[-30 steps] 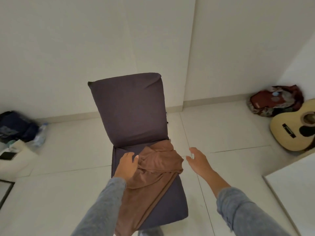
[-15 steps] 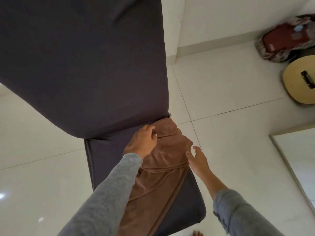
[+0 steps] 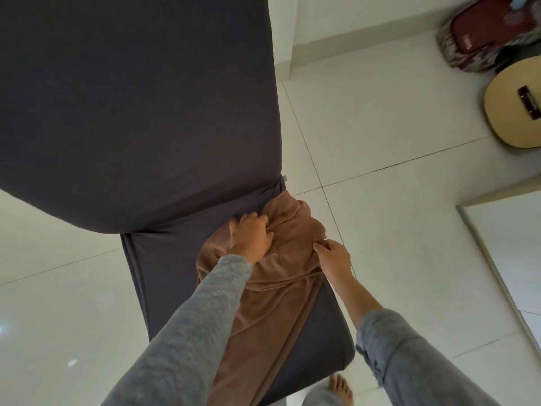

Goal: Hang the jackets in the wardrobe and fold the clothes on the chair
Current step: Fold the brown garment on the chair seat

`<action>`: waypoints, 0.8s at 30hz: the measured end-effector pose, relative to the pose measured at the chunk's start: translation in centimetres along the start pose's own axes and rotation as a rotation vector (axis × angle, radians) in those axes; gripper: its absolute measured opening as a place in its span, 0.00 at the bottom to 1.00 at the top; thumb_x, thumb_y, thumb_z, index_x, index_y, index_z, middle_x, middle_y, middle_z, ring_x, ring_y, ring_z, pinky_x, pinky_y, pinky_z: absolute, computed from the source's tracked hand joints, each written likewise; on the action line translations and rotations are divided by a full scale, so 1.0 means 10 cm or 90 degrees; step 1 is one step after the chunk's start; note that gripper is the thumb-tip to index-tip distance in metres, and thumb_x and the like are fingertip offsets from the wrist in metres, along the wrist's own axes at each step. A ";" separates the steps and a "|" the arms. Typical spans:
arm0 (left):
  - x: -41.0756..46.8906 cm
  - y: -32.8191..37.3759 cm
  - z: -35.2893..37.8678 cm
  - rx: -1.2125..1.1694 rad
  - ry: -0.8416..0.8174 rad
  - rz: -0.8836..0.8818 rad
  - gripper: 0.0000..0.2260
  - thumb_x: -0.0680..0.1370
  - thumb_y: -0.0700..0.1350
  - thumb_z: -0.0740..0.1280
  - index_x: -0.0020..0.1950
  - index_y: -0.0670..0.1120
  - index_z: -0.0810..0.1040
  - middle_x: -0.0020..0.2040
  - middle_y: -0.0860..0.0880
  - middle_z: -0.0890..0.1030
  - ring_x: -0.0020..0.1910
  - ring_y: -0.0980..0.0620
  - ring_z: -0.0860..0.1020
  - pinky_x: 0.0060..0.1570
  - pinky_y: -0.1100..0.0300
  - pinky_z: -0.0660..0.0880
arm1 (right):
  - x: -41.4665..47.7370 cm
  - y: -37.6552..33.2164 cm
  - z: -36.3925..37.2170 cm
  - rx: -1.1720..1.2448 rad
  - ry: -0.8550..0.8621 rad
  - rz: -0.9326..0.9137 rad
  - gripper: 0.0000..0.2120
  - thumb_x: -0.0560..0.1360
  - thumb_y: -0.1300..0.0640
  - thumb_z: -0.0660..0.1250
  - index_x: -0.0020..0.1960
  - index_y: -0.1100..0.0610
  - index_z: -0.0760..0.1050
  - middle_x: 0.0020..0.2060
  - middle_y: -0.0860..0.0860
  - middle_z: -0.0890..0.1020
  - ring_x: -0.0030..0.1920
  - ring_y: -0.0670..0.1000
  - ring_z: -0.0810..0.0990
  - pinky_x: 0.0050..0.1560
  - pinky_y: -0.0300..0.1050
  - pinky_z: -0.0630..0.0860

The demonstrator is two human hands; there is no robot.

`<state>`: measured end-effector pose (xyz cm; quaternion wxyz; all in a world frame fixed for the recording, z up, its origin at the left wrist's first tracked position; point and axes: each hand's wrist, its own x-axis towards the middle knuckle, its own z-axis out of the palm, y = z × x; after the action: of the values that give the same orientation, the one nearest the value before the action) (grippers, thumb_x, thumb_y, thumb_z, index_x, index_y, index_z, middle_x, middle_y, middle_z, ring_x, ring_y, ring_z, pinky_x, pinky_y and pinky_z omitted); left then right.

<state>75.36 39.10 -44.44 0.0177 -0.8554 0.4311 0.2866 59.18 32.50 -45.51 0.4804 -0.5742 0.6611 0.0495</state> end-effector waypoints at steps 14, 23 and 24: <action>-1.26 0.02 -1.00 -0.465 0.067 -0.028 0.19 0.78 0.43 0.66 0.31 0.47 0.59 0.29 0.50 0.63 0.32 0.53 0.63 0.31 0.62 0.60 | -1.26 -0.78 -0.85 0.295 -0.080 -0.102 0.07 0.78 0.57 0.61 0.47 0.59 0.76 0.53 0.62 0.79 0.54 0.59 0.77 0.61 0.59 0.72; -2.71 0.30 -1.67 -0.627 0.265 -0.097 0.18 0.78 0.39 0.64 0.31 0.45 0.61 0.29 0.48 0.63 0.31 0.51 0.64 0.34 0.56 0.61 | -2.71 -0.90 -1.90 0.213 -0.022 -0.373 0.08 0.72 0.59 0.70 0.49 0.61 0.78 0.44 0.55 0.81 0.46 0.53 0.79 0.48 0.46 0.76; -2.84 0.35 -1.75 -0.625 0.296 -0.098 0.18 0.78 0.39 0.63 0.31 0.45 0.61 0.30 0.48 0.64 0.32 0.50 0.65 0.35 0.56 0.62 | -2.83 -0.94 -2.00 0.224 -0.008 -0.387 0.07 0.73 0.60 0.69 0.49 0.62 0.77 0.45 0.56 0.80 0.47 0.54 0.78 0.49 0.49 0.76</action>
<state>67.84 52.66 -14.75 -0.4580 -0.8331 0.1756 0.2555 51.83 37.15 -10.67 0.5687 -0.6529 0.4556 -0.2068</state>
